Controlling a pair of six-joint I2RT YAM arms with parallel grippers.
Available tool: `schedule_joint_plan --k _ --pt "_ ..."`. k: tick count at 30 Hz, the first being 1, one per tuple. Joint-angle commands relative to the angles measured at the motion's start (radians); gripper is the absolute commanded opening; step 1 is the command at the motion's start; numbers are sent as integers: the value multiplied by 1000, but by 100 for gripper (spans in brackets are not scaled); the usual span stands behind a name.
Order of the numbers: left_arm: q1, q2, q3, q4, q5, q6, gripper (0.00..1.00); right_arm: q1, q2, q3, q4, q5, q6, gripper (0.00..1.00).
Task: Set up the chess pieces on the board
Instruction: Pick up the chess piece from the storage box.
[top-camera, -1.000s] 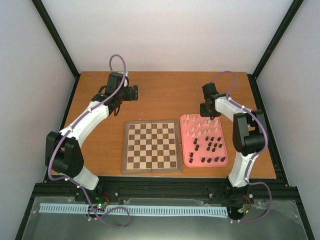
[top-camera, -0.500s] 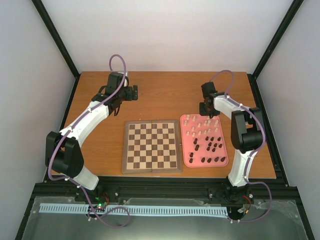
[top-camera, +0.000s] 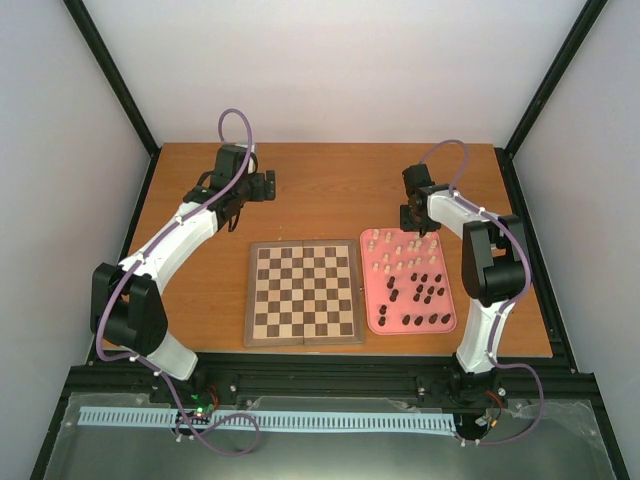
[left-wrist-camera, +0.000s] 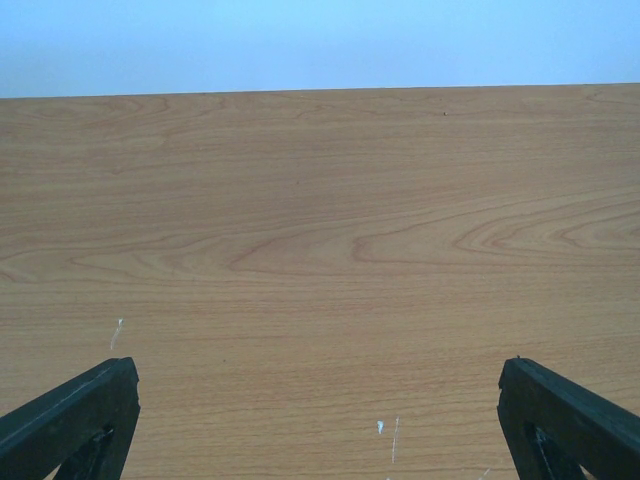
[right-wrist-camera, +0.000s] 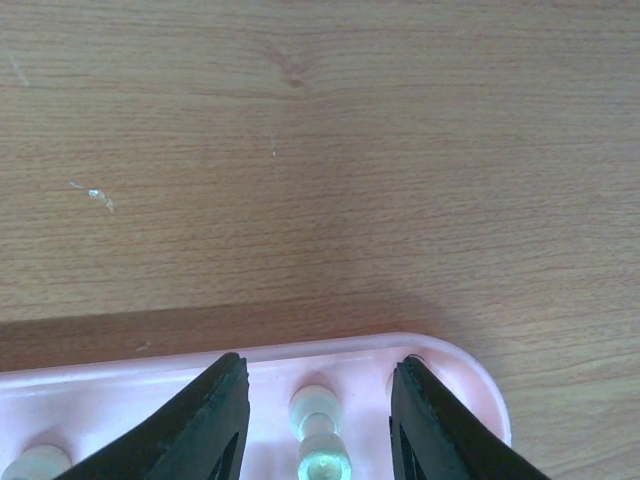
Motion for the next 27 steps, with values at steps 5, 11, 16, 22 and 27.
schedule_joint_plan --k 5,11,16,22,27 --pt "-5 -6 21 -5 -10 13 100 -3 -1 -13 -11 34 6 40" --pt "-4 -6 21 -5 -10 12 100 -2 5 -20 -8 25 7 39" --pt "-5 -4 21 -5 -9 13 100 -2 2 -26 -4 23 8 38" --pt "-5 -4 21 -6 -9 12 100 -2 7 -27 -3 18 8 34" --pt "-5 -4 20 -6 -9 12 100 -2 4 -29 0 15 8 30"
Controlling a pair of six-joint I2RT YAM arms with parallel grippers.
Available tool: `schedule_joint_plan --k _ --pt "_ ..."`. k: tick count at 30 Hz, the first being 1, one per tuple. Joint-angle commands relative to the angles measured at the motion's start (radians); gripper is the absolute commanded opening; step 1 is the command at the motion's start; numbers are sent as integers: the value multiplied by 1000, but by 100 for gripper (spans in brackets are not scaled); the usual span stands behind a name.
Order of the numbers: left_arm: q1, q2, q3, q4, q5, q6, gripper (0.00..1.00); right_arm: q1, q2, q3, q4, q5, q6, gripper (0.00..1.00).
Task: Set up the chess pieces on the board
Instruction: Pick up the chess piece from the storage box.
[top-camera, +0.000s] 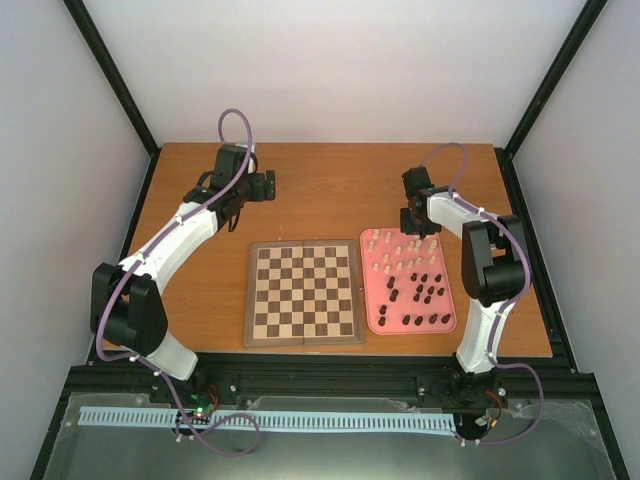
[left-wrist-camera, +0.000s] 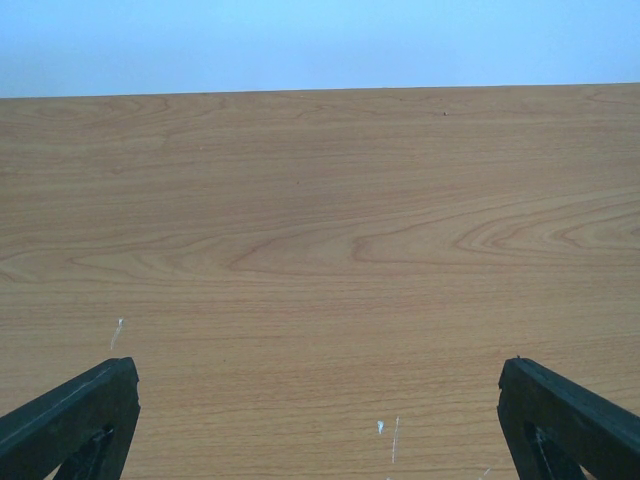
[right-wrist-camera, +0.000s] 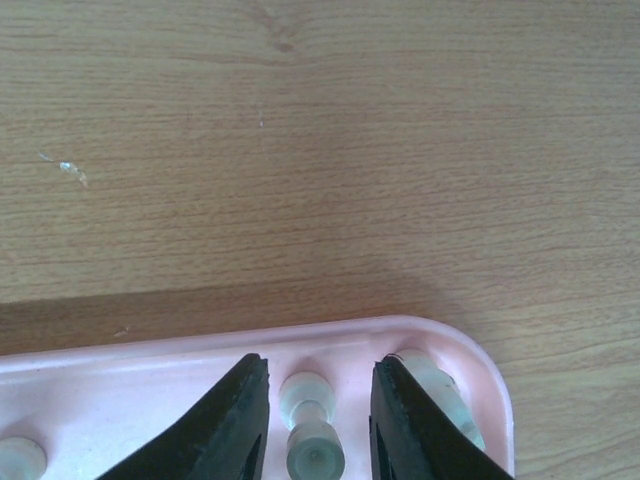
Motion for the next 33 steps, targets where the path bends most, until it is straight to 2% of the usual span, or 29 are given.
schedule_joint_plan --k 1,6,33 --pt "-5 -4 20 -5 -9 12 100 -2 6 -5 0 4 4 29" --pt "-5 -4 22 -7 -12 11 100 -2 9 3 -6 -5 3 21" --pt "-5 5 27 -6 -6 10 100 -3 -7 -45 9 -11 10 23"
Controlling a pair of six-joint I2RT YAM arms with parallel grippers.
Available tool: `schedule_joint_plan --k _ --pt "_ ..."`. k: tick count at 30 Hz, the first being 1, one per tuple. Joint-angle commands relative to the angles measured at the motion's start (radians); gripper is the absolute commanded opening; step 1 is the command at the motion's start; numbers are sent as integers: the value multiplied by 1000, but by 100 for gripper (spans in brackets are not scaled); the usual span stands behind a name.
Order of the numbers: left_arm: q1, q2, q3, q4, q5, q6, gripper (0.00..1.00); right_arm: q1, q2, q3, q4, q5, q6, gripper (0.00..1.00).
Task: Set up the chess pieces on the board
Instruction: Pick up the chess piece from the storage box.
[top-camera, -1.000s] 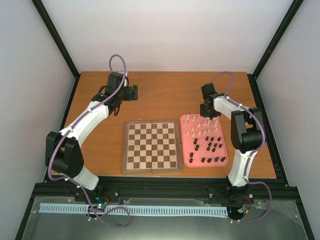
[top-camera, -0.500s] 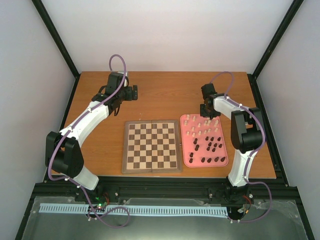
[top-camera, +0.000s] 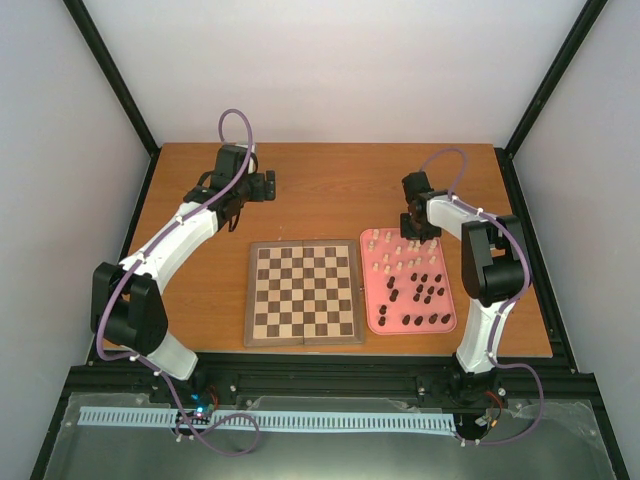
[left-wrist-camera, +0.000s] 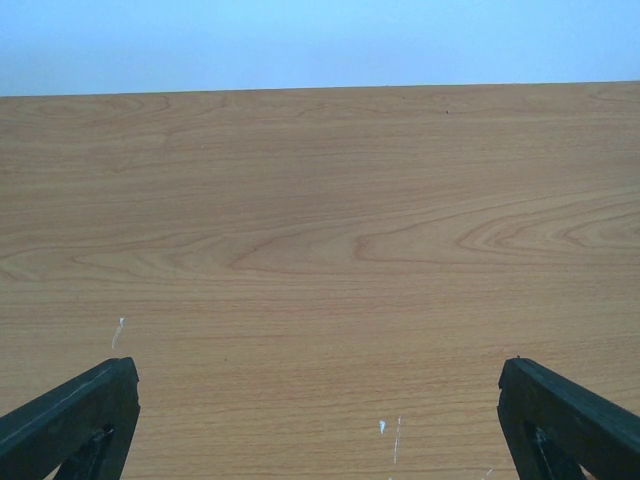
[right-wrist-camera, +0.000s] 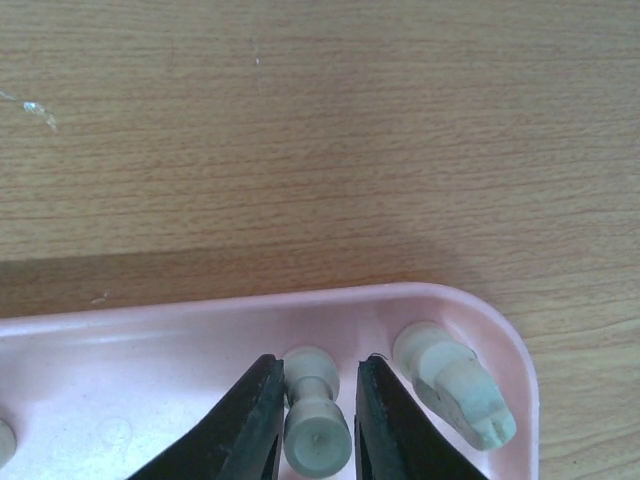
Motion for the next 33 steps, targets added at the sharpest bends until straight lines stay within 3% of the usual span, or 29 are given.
schedule_joint_plan --k 1,17,33 --pt "-5 3 28 -8 -3 11 100 -3 -7 -8 6 1 8 22" --pt "-5 -3 27 -10 -3 11 100 -3 -31 32 2 -15 11 12" --pt "-5 1 29 -13 -3 12 100 45 -160 94 -63 -58 -4 12"
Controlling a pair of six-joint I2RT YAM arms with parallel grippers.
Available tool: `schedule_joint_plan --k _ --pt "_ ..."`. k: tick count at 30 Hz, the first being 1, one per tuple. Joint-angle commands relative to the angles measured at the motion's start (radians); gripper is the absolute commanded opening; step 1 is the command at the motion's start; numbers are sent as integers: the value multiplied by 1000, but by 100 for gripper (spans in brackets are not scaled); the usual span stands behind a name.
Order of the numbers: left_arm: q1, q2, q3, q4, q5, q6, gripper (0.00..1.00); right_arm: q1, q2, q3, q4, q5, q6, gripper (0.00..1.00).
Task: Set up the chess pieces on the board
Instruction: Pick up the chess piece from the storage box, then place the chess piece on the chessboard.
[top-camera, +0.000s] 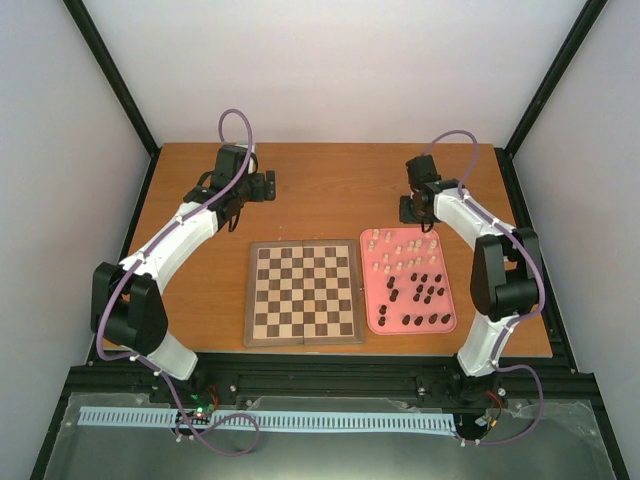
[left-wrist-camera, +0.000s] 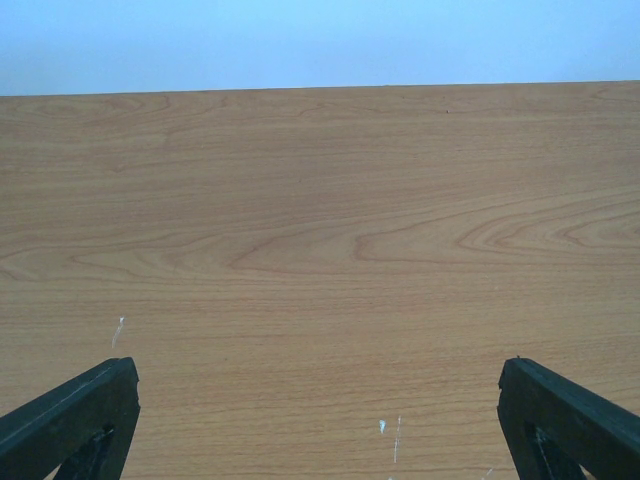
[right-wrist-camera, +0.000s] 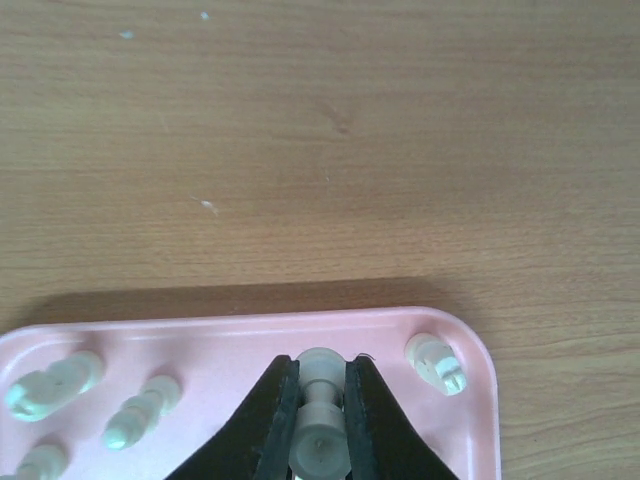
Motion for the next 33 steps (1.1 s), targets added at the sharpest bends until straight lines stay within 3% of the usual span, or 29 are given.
schedule_joint_plan --k 1,15,33 --pt "-4 0 28 -11 -3 12 100 51 -46 55 -34 3 -8 12" --pt "-5 -14 22 -13 -5 12 100 288 107 258 -89 -20 -17 12" --pt "-5 2 25 -11 -2 10 100 448 136 137 -67 -44 23 12"
